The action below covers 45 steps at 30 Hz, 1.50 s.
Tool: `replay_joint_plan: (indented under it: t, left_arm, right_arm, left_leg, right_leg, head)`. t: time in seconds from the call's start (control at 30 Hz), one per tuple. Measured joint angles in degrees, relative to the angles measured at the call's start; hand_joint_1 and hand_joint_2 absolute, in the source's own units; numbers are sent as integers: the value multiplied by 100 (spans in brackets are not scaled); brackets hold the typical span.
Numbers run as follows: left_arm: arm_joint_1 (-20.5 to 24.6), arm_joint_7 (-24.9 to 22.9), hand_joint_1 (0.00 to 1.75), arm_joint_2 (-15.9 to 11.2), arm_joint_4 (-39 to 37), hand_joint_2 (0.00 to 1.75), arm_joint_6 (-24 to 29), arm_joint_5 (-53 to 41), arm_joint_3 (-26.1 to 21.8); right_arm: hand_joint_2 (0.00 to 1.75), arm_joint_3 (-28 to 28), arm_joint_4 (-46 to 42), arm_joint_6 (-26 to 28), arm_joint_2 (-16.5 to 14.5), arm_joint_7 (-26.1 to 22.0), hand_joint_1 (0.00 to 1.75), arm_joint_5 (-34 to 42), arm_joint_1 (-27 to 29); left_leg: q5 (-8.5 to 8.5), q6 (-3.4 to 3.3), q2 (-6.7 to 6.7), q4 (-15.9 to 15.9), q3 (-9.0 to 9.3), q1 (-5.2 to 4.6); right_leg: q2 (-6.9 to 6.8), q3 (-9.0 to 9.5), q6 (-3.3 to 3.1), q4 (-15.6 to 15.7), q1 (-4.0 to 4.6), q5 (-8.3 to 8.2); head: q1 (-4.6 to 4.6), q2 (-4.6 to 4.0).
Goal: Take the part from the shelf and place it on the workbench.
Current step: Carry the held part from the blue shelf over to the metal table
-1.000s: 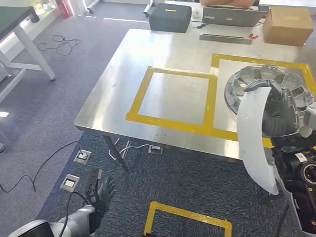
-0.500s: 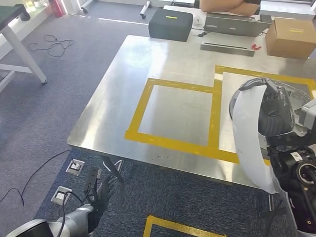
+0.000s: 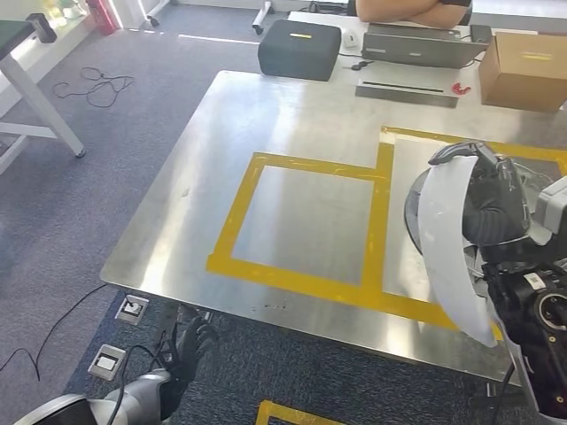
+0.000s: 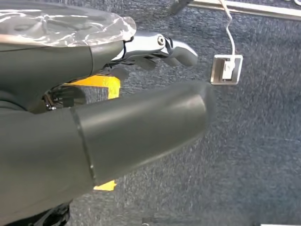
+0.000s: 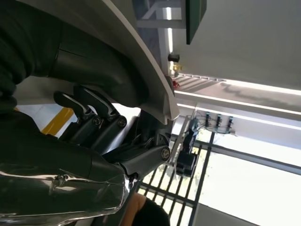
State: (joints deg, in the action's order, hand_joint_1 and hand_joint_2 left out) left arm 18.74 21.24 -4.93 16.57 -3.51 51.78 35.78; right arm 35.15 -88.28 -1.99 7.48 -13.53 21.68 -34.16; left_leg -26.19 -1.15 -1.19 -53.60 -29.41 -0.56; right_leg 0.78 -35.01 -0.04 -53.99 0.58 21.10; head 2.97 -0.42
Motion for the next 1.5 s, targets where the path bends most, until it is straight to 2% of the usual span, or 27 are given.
replay_joint_plan:
  t: [0.13, 0.3, 0.5, 0.7, 0.83, 1.07, 1.2, 1.3, 1.5]
  left_arm:
    - [29, 3, 0, -7, 0, 0, 8, -12, 1]
    - [43, 17, 0, -6, 0, 0, 10, -38, 2]
    - [67, 17, 0, 1, 0, 0, 10, -72, 32]
    - [87, 17, 0, 8, 0, 0, 9, -101, 107]
    - [106, 17, 0, 43, 0, 0, 11, -132, 135]
    - [123, 5, 0, 88, 0, 0, 10, -168, 162]
    - [142, -58, 0, 125, 0, 0, 15, -232, 223]
    - [166, -112, 0, 184, 0, 0, 44, -292, 276]
    - [197, -185, 0, 333, 0, 0, 122, -419, 420]
  right_arm:
    - [175, 17, 2, 1, 0, 0, 175, 0, 2]
    - [175, 28, 2, 12, 0, 34, 175, -123, -4]
    - [175, 134, 14, 81, 0, 176, 175, -511, -85]
    - [175, 418, 193, 246, -91, 434, 175, -1489, -324]
    - [175, 732, 792, 215, -401, 464, 175, -1928, -659]
    - [175, 1071, 1817, 156, -841, 451, 175, -2158, -1040]
    - [175, 1277, 2675, 302, -1184, 432, 175, -2720, -1414]
    - [175, 1389, 3444, 684, -1530, 405, 175, -3058, -1746]
    - [175, 1510, 4673, 2023, -2132, 129, 175, -3792, -2244]
  left_leg:
    - [-52, 1, 4, 114, 50, 3]
    - [-35, 29, 16, 122, 54, 4]
    - [-22, 48, 17, 122, 54, 3]
    - [-19, 48, 20, 121, 53, 2]
    - [-18, 47, 19, 120, 50, 1]
    - [-11, 50, 6, 119, 45, 0]
    - [-8, 52, 2, 118, 44, -2]
    - [0, 49, -12, 117, 41, -3]
    - [11, 49, -26, 113, 37, -6]
  right_leg:
    - [-14, -3, -31, 1, 11, 23]
    - [-11, -1, -53, 1, 11, 10]
    - [-12, 1, -59, 1, 3, -7]
    - [-12, 3, -54, 0, -8, -13]
    - [-20, 3, -52, 0, -9, -15]
    - [-43, 4, -52, 0, -10, -15]
    - [-45, 3, -51, 1, -14, -17]
    - [-56, 3, -50, 1, -14, -17]
    - [-72, 4, -46, 1, -14, -22]
  head:
    - [11, 0]
    - [14, 0]
    - [14, 0]
    - [14, 0]
    - [14, 0]
    - [13, 0]
    - [13, 0]
    - [14, 0]
    - [14, 0]
